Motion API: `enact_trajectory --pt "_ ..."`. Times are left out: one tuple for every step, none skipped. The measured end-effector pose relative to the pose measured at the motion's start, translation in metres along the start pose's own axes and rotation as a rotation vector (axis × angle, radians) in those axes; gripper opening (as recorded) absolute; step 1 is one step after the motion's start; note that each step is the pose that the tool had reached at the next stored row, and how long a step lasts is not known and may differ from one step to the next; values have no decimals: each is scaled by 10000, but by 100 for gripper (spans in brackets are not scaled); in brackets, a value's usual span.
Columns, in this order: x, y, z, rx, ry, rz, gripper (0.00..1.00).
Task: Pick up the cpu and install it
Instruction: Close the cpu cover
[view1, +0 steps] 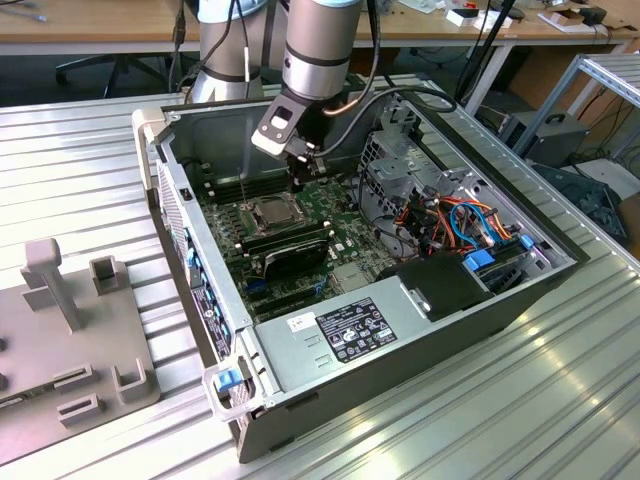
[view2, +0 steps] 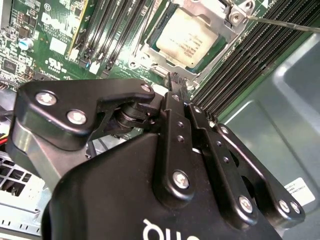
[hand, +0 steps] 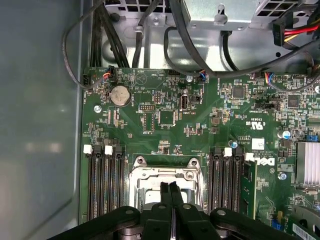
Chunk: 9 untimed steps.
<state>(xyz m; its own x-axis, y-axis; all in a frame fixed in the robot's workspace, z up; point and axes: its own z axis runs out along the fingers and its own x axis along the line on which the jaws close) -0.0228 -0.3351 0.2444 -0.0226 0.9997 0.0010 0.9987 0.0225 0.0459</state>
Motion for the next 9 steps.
enact_trajectory --pt "0 -20 1 0 0 -1 11" --pt "1 -34 1 0 0 -1 11" --pt "1 -60 3 1 0 -1 11" --pt "2 -93 6 1 -2 0 11" --pt "2 -122 9 2 -3 -1 11" --pt "2 -135 11 2 -3 -2 11" --pt "3 -147 14 1 -2 -1 11" --pt "4 -170 18 1 -2 0 11" --pt "4 -196 23 1 -2 -1 11"
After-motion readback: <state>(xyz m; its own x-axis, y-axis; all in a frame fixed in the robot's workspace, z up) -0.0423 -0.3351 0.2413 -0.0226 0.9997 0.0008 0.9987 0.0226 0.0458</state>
